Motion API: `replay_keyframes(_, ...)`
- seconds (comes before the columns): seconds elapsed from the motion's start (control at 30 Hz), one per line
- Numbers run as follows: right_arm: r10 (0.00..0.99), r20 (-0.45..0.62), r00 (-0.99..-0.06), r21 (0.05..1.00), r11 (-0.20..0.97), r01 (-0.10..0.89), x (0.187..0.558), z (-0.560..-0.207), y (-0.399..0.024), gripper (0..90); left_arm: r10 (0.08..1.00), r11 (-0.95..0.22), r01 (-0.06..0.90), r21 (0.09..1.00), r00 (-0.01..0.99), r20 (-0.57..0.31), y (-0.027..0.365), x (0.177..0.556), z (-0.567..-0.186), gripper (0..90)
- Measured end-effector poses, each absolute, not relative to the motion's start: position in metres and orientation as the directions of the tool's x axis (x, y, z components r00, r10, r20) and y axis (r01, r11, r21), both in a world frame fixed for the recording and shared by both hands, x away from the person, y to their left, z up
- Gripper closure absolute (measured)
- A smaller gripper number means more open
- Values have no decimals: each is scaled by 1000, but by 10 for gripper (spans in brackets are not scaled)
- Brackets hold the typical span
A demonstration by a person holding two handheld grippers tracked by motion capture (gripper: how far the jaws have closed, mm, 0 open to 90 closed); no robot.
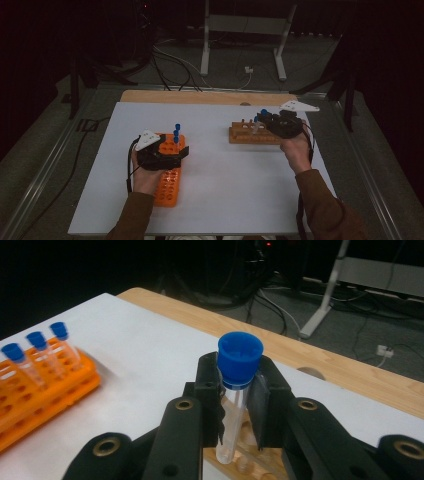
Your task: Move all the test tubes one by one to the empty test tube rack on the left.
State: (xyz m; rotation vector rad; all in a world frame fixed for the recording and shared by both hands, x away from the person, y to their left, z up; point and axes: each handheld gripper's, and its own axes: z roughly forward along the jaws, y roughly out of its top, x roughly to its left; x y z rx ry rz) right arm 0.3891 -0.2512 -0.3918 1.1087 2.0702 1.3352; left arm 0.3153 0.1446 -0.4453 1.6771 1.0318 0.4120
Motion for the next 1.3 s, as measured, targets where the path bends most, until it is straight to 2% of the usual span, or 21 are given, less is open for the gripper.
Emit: replay_keyframes(1.3,634,97,-768,889,292,353,358,-396,-163,770,776,-79,392,916,602,-191,133,311,-441,8)
